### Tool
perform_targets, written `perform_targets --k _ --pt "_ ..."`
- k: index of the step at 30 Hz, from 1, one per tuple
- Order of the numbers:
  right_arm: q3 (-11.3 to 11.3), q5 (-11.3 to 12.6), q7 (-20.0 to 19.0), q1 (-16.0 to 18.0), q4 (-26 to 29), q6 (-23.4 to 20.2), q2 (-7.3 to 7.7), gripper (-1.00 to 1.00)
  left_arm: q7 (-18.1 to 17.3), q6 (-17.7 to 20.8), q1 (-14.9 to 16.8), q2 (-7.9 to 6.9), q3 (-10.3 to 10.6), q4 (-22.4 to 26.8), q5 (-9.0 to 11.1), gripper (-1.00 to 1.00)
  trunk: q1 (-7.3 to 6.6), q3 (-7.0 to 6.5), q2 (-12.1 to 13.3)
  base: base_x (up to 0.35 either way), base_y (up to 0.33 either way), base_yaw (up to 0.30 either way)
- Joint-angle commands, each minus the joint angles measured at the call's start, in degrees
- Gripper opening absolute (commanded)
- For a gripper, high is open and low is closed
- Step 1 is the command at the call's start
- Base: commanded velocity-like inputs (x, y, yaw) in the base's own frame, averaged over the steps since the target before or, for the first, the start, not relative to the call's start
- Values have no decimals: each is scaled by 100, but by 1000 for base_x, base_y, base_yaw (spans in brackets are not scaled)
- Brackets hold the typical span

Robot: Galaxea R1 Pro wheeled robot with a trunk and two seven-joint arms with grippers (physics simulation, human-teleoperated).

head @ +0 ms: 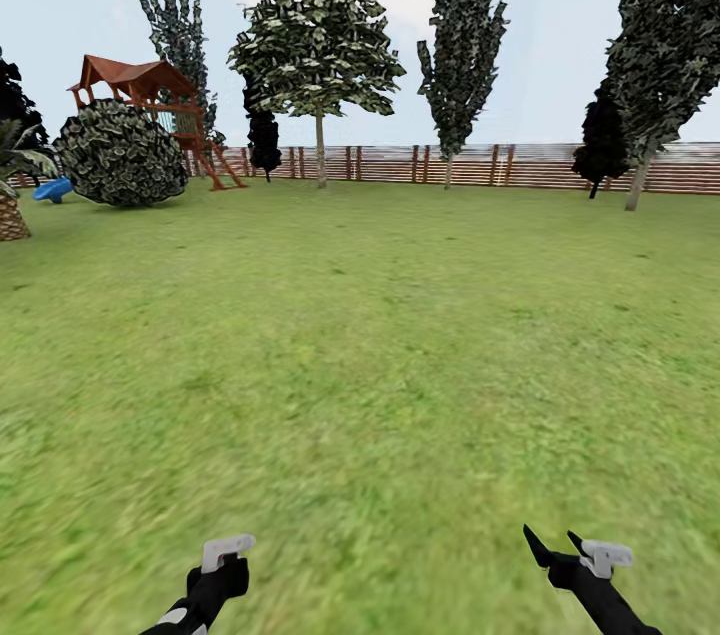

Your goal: In the garden, pick up the pesticide atomizer on the floor and spray pesticide onto both trees until each tree trunk is fully covered.

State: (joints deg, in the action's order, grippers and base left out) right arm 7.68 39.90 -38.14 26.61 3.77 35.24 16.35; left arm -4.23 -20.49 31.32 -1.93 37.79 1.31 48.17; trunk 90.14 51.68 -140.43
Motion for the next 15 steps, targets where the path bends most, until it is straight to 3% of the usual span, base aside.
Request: perform_targets --k 1,7,11,13,15 --pt "3 0 0 -2 -4 0 3 100 1 -3 -1 0 0 0 0 -100 0 0 0 331 92 0" --pt "22 0 19 -5 3 3 -13 100 -7 -93 2 5 -25 32 -12 -100 0 0 0 332 81 0" --pt "33 2 33 1 25 53 -19 100 -2 -407 23 3 -21 510 -32 -100 0 0 0 334 7 0" --pt "26 12 35 -1 27 504 -76 100 5 -432 43 1 -24 614 -35 -100 0 0 0 335 1 0" --pt "18 16 31 -1 37 1224 -316 100 20 -445 63 0 -26 643 -35 -100 0 0 0 336 0 0"
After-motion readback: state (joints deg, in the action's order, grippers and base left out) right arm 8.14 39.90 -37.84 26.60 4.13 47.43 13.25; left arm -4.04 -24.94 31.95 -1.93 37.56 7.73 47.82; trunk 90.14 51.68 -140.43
